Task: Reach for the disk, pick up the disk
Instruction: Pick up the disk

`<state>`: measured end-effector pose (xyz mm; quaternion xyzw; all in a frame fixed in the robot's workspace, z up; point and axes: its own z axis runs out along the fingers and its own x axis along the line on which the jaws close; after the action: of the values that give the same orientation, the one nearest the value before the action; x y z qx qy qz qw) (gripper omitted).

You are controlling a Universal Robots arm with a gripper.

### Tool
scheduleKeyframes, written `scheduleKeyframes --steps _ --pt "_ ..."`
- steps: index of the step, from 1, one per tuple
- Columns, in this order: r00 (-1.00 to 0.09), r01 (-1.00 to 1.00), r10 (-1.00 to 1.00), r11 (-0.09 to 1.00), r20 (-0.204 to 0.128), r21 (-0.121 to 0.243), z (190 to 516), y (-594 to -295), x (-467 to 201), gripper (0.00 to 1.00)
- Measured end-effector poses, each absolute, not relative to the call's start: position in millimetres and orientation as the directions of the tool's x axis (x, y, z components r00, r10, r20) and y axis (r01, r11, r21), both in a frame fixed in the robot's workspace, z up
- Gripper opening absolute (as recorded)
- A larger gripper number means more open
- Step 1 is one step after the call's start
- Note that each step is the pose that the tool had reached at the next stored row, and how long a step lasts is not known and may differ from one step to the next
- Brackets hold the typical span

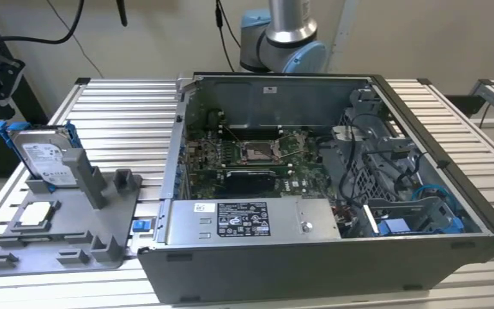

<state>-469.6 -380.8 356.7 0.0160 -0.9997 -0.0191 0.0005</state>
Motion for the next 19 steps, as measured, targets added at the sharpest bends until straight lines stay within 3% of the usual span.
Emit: scheduleKeyframes --steps 19 --pt "-0.943 -0.334 -0.334 0.942 0.001 0.038 356.8 -380.8 -469.6 0.00"
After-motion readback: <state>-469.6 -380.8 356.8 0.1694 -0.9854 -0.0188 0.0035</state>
